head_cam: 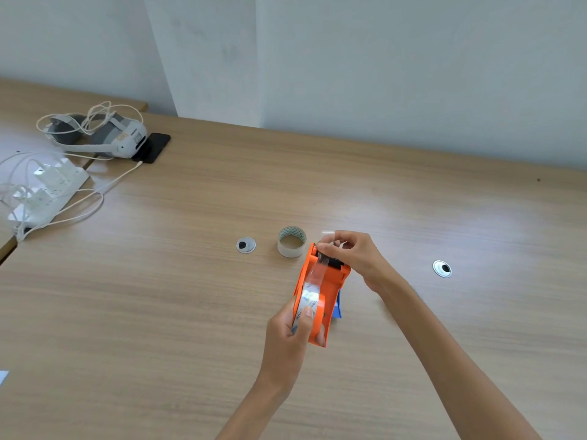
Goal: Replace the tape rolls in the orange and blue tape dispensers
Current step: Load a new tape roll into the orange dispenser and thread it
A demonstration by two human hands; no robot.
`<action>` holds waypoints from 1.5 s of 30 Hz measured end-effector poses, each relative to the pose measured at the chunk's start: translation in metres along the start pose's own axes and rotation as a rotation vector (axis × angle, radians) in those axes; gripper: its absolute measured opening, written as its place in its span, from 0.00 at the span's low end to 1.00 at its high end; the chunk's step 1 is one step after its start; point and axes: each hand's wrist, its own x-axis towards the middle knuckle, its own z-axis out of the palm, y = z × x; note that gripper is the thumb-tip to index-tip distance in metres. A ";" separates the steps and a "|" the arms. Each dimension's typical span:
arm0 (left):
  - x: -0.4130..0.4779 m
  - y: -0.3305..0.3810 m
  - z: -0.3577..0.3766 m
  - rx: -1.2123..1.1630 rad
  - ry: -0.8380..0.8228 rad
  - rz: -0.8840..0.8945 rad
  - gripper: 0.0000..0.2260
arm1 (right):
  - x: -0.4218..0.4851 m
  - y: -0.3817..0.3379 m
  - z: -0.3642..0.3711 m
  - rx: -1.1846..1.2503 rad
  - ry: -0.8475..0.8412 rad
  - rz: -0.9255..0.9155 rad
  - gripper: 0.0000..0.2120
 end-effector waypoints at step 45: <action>0.003 -0.015 0.012 0.098 0.069 0.000 0.19 | -0.009 0.032 0.010 -0.058 0.220 -0.115 0.07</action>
